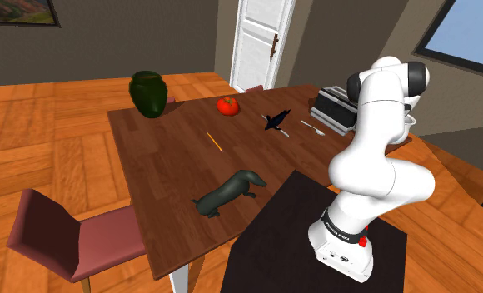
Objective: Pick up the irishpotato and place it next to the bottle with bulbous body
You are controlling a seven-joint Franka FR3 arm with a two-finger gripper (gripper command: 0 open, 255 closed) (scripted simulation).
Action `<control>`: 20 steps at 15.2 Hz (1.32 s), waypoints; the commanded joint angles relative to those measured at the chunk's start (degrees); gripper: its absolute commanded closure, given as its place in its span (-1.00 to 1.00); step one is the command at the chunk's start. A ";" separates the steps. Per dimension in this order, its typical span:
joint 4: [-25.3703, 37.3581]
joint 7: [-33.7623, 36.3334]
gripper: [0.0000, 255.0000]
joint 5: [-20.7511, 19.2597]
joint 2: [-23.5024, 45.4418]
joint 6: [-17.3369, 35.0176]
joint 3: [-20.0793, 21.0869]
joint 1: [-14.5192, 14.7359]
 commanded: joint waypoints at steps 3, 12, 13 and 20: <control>0.51 -0.57 1.00 1.31 2.20 1.75 1.38 -0.87; 0.52 -0.57 -1.00 1.31 2.20 1.75 1.38 -0.88; 0.52 -0.57 -1.00 1.31 2.20 1.75 1.38 -0.88; -0.53 0.63 -1.00 -1.48 -2.47 -1.91 -1.55 1.00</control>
